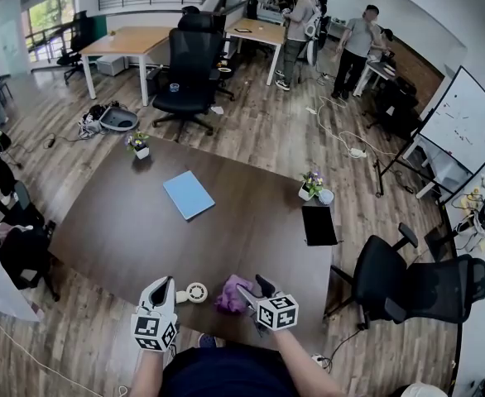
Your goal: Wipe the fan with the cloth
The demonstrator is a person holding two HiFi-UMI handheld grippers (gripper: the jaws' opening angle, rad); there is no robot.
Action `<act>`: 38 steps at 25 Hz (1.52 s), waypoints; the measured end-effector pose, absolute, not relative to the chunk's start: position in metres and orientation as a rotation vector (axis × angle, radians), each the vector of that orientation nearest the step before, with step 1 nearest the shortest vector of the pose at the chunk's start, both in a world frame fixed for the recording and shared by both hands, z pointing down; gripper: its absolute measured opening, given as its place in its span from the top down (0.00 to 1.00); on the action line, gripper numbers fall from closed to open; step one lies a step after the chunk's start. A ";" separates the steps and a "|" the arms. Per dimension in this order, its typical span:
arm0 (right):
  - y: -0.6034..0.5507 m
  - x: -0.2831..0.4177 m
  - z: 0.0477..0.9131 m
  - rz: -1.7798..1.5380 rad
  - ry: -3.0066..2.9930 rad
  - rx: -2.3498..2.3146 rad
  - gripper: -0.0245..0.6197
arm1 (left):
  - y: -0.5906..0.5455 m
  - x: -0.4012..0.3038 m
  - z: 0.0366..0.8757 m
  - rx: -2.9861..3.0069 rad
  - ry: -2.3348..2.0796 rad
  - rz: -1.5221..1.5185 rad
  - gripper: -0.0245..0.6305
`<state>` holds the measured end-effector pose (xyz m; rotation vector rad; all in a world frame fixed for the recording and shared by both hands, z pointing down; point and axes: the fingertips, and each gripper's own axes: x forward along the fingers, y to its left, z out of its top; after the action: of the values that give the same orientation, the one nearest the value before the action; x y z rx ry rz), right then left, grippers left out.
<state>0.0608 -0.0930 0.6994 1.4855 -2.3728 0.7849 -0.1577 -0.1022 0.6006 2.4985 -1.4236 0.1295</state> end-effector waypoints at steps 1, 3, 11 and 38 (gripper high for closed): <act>-0.093 0.063 0.692 0.761 -2.366 1.515 0.50 | -0.103 -0.158 0.600 2.500 -1.426 0.128 0.97; -0.091 0.065 0.678 0.721 -2.358 1.571 0.60 | -0.103 -0.158 0.599 2.501 -1.431 0.132 0.97; -0.079 0.073 0.636 0.610 -2.367 1.697 0.94 | -0.097 -0.157 0.587 2.516 -1.441 0.138 0.97; -0.022 0.100 0.520 0.404 -2.589 1.481 0.94 | -0.028 -0.119 0.523 2.453 -1.632 0.117 0.97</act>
<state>0.1005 -0.0221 0.5203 1.4810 -2.5891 0.4043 -0.1189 -0.0283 0.5226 2.4533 -1.6321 0.1166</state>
